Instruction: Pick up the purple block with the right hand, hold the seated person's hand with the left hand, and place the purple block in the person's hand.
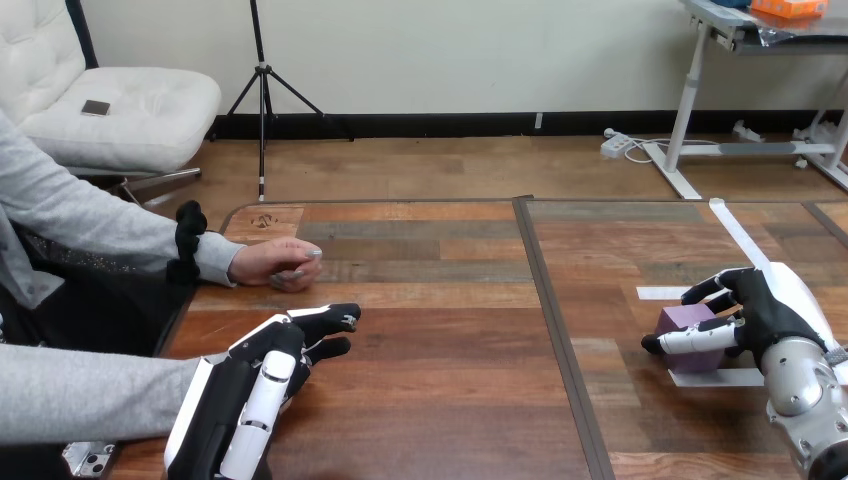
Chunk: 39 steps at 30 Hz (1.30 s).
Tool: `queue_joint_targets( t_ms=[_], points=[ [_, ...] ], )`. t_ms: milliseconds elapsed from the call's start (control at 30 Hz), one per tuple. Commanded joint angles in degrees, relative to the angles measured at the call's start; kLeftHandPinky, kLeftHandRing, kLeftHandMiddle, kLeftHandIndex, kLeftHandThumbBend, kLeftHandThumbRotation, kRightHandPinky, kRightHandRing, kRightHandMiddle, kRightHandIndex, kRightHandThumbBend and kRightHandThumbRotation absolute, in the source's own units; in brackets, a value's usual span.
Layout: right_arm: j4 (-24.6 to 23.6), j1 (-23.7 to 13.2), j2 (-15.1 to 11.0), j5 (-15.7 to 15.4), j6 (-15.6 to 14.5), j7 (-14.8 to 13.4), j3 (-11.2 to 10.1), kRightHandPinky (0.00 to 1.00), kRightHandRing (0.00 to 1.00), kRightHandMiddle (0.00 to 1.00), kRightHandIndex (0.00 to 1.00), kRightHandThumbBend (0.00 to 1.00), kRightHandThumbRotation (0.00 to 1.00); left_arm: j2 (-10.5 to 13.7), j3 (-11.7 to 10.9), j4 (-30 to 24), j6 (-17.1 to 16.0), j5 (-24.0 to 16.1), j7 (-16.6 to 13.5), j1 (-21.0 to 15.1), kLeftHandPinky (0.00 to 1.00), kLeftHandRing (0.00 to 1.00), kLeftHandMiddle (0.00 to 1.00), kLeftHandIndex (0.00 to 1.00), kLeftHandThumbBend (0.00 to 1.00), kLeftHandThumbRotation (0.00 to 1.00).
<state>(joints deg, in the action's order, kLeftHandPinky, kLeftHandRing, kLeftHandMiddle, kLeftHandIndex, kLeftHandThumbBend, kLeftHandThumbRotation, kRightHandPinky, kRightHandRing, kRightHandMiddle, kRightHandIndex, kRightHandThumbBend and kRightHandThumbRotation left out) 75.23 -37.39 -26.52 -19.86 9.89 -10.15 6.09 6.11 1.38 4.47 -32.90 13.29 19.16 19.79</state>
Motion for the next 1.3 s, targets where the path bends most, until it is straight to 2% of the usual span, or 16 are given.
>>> queue_joint_targets(
  t_ms=[0, 400, 600, 967, 1267],
  points=[
    [-0.4, -3.4, 0.0, -0.5, -0.5, 1.0, 0.7, 0.42, 0.5, 0.56, 0.57, 0.98, 0.0, -0.6, -0.4, -1.8, -0.5, 0.5, 0.1, -3.0, 0.76, 0.8, 0.75, 0.6, 0.42, 0.88],
    [-0.6, -3.4, -0.6, -2.2, 0.5, 0.6, 2.1, 0.44, 0.5, 0.53, 0.5, 0.92, 0.0, -0.6, -0.5, -1.8, -0.5, 0.2, -0.2, -3.1, 0.76, 0.8, 0.74, 0.59, 0.42, 0.88],
    [-0.8, -3.3, -0.7, -2.9, 0.8, -0.1, 2.5, 0.38, 0.45, 0.49, 0.47, 0.88, 0.0, -0.7, -0.7, -1.5, -0.9, -0.2, -0.5, -3.2, 0.75, 0.79, 0.74, 0.59, 0.43, 0.88],
    [-1.0, -2.9, -1.1, -3.2, 3.0, -1.0, 2.7, 0.35, 0.41, 0.46, 0.45, 0.88, 0.0, -0.7, -0.7, -1.7, -0.6, -0.7, -1.2, -3.2, 0.74, 0.79, 0.74, 0.58, 0.43, 0.89],
    [-1.4, -3.0, -1.2, -3.4, 3.5, -2.0, 2.8, 0.33, 0.4, 0.45, 0.45, 0.88, 0.0, -0.4, -0.8, -1.8, -0.8, -1.2, -1.5, -3.1, 0.74, 0.79, 0.74, 0.58, 0.42, 0.89]
  ],
)
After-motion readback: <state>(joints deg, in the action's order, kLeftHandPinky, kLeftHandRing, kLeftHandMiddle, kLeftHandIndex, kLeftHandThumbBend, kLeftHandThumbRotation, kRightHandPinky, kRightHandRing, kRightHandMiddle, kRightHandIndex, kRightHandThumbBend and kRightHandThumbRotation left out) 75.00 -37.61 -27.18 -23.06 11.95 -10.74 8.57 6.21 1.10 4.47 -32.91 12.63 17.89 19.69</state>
